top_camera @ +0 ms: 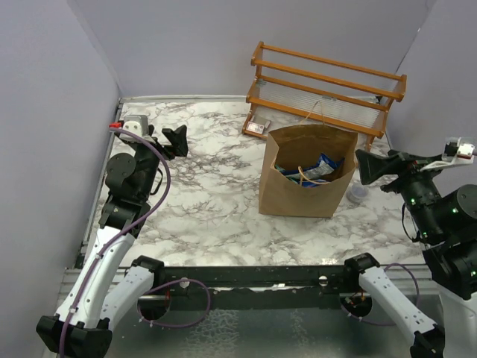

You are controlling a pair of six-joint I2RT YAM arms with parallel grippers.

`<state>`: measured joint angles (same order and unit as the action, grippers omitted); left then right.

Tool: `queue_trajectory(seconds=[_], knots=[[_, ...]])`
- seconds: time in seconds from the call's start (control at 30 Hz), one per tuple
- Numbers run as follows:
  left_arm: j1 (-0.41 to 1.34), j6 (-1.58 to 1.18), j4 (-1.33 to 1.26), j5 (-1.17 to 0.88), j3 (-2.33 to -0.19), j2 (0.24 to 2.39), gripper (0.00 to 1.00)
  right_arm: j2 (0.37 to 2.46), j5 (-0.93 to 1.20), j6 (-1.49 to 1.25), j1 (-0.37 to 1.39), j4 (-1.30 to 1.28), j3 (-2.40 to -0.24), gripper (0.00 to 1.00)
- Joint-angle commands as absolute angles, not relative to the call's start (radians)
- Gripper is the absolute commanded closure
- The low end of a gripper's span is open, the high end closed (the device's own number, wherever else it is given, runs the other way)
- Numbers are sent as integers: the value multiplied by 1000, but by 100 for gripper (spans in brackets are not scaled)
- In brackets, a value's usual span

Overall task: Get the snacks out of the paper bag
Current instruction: Move the paper bag to the center of the board.

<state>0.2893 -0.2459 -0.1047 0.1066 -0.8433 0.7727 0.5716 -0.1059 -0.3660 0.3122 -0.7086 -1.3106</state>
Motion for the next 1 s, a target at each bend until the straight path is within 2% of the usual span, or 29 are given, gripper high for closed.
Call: queue_trajectory(seconds=[0.0,0.33,0.53,0.73,0.97], knots=[[283,-260,-149,139,-878,774,1,621,-184,-289,319,-779,-1353,1],[283,-263,-163,140,-878,783,1,721,-35,-163,320,-766,-1386,1],[284,-271,-166,131,-877,783,1,824,-120,-155,321,-719,-1457,1],[300,-271,-169,136,-872,780,1,994,-139,-149,321,-632,-1515,1],[335,-273,-170,124,-870,792,1,1239,-46,-184,321,-606,-1579,1]])
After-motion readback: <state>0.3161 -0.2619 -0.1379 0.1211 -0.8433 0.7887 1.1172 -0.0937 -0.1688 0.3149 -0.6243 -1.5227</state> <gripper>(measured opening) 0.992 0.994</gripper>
